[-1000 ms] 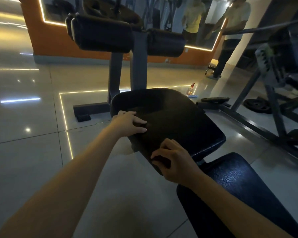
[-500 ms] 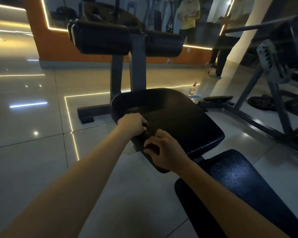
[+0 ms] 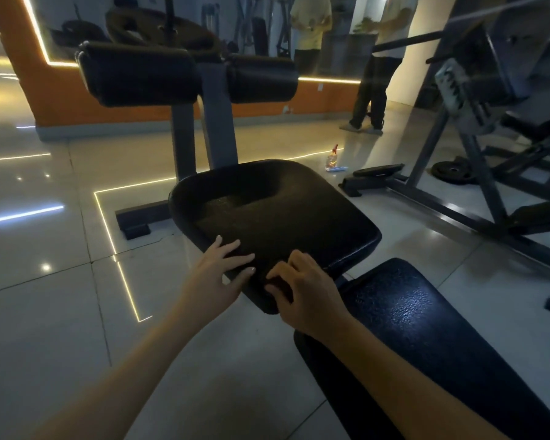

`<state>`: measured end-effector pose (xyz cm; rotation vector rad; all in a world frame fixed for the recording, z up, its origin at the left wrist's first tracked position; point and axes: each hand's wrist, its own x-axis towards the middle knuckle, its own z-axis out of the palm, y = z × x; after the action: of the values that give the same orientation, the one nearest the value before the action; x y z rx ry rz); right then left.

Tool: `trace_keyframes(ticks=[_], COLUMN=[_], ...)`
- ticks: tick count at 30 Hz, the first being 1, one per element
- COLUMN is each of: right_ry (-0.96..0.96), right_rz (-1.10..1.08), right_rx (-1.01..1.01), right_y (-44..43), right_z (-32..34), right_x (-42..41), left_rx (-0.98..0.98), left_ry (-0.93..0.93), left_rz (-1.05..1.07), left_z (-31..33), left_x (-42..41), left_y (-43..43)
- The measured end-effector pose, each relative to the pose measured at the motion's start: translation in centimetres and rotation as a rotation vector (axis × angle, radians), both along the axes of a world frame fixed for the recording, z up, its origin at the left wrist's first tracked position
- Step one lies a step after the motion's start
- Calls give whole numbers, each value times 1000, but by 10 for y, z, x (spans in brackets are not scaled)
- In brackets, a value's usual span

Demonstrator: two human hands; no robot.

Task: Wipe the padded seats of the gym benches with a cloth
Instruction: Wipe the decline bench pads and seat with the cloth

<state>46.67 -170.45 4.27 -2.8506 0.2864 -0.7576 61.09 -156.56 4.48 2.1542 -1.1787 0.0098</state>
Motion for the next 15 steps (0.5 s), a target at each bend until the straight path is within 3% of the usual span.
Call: trace_keyframes(ticks=[6, 8, 12, 15], right_ry=[30, 37, 68, 26], right_rz=[54, -69, -421, -531], right_rx=[-127, -117, -13, 99], right_y=[-21, -49, -128, -154], right_z=[2, 7, 19, 17], right_x=[-31, -38, -55, -50], left_rx=[67, 12, -16, -20], left_ry=[-90, -189, -111, -89], left_rz=[9, -96, -173, -163], left_z=[-4, -5, -3, -1], left_x=[-27, -30, -37, -38], left_y=[-26, -32, -40, -43])
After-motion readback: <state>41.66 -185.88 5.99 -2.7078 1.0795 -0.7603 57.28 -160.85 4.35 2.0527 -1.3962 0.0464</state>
